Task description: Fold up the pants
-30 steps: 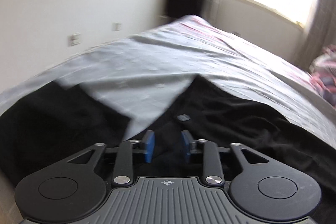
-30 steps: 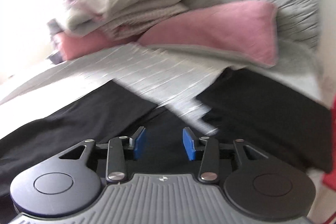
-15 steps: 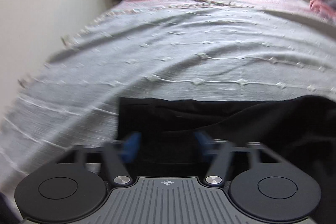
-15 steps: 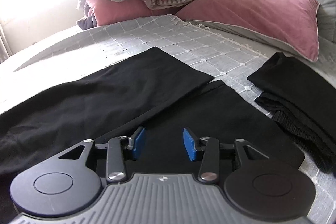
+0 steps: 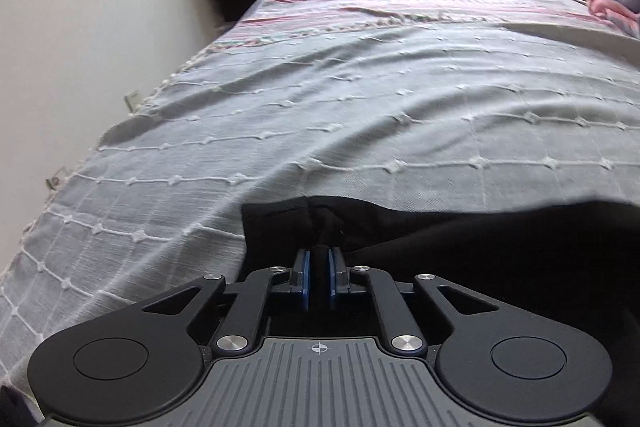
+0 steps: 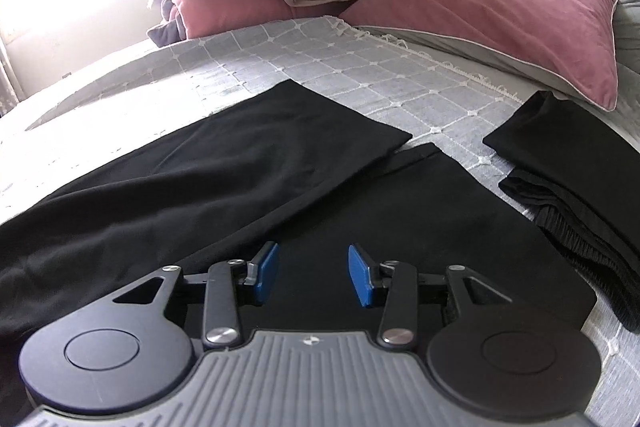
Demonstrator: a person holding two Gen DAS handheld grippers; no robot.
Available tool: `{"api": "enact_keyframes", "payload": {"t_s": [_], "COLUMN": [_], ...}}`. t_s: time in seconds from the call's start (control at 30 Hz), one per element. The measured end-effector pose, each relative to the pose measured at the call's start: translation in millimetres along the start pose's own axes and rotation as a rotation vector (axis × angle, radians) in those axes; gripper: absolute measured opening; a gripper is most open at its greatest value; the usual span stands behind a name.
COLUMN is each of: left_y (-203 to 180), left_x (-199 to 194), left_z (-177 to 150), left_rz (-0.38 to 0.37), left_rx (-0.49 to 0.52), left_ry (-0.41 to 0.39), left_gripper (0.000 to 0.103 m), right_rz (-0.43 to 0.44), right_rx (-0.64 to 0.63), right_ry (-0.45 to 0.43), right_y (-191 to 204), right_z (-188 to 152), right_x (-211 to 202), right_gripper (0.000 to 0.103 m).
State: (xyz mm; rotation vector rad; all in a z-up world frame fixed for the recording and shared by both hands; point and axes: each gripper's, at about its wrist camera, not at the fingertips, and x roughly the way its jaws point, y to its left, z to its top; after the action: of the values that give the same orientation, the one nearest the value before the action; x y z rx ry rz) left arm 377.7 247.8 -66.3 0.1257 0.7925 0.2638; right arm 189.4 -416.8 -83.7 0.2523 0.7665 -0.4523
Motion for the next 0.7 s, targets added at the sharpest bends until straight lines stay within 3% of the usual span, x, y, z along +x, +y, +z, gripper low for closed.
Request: {"api": "enact_keyframes", "payload": {"t_s": [0.13,0.2,0.27,0.5,0.7], "left_y": [12,22,32,65,58], "left_x": [-6,-15,-23,-37,-43], "left_z": [4,10,13,13,10], "left_rz": [-0.031,-0.042,-0.038,-0.061,-0.204], "left_rx": [-0.01,-0.012,-0.008,-0.005,0.043], "left_ry": [-0.007,-0.029,-0.062,-0.086,-0.111], "left_gripper": [0.027,0.049,0.064,0.063,0.068], "right_rz": [-0.007,-0.009,-0.011,-0.03,-0.019], "right_rx": [0.008,0.012,0.007,-0.034,-0.038], "right_ry": [0.006,0.005,0.006,0.028,0.07], "right_y": [-2,-3,-3,-3,1], "right_z": [1,2,2,0,-4], "right_x": [3,3,3,11,21], "right_gripper": [0.068,0.068,0.068,0.068,0.069]}}
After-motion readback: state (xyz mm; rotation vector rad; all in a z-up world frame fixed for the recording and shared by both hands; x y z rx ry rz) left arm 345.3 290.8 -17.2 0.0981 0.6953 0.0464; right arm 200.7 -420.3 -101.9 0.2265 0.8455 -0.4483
